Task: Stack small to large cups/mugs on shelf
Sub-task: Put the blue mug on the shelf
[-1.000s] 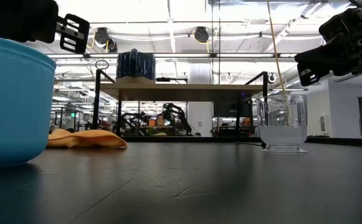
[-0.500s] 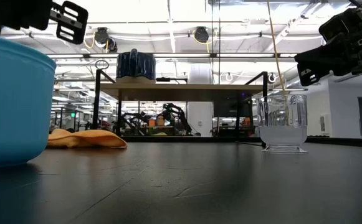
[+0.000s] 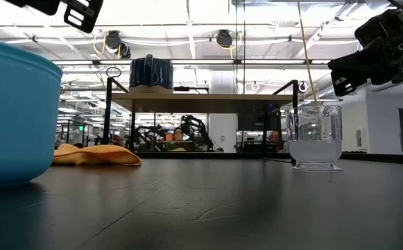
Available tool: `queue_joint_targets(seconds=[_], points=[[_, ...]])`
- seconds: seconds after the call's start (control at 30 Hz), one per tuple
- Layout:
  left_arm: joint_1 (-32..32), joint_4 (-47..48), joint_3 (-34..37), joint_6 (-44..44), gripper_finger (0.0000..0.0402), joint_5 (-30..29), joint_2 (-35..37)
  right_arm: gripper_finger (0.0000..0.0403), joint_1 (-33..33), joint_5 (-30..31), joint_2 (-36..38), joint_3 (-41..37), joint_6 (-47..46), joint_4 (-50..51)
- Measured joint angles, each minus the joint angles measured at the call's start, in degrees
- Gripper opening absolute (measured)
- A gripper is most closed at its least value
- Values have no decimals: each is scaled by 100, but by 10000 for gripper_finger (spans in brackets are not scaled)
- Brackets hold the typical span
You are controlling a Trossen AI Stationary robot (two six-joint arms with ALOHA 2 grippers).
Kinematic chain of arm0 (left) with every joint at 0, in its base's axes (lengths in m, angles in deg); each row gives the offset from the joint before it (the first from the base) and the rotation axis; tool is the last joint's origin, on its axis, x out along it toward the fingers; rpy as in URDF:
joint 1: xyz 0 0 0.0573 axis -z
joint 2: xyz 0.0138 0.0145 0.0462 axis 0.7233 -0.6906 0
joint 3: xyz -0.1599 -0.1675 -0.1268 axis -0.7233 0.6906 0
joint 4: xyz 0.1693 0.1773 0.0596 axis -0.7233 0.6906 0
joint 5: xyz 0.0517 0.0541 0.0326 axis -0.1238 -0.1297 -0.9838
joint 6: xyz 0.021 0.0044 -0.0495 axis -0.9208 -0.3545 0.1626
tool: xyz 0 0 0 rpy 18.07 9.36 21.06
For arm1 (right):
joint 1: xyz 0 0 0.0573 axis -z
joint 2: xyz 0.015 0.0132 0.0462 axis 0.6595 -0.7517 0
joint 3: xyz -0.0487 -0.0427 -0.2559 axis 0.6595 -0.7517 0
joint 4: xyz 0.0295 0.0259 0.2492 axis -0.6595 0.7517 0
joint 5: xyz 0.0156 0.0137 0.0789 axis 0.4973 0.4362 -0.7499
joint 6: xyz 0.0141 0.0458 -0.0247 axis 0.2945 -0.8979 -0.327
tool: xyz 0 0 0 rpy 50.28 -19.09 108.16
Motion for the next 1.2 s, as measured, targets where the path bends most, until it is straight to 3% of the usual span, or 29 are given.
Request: queue_joint_targets(seconds=[0.57, 0.73, 0.93, 1.2], points=[[20, 573, -204, 867, 0, 308, -4, 0, 0, 0, 0, 0, 2, 1], [138, 673, -218, 730, 0, 212, -4, 0, 0, 0, 0, 0, 62, 1], [280, 2024, -1044, 449, 0, -377, -69, 0, 0, 0, 0, 0, 68, 0], [337, 2883, -1782, 182, 0, -493, -262, 0, 0, 0, 0, 0, 57, 5]])
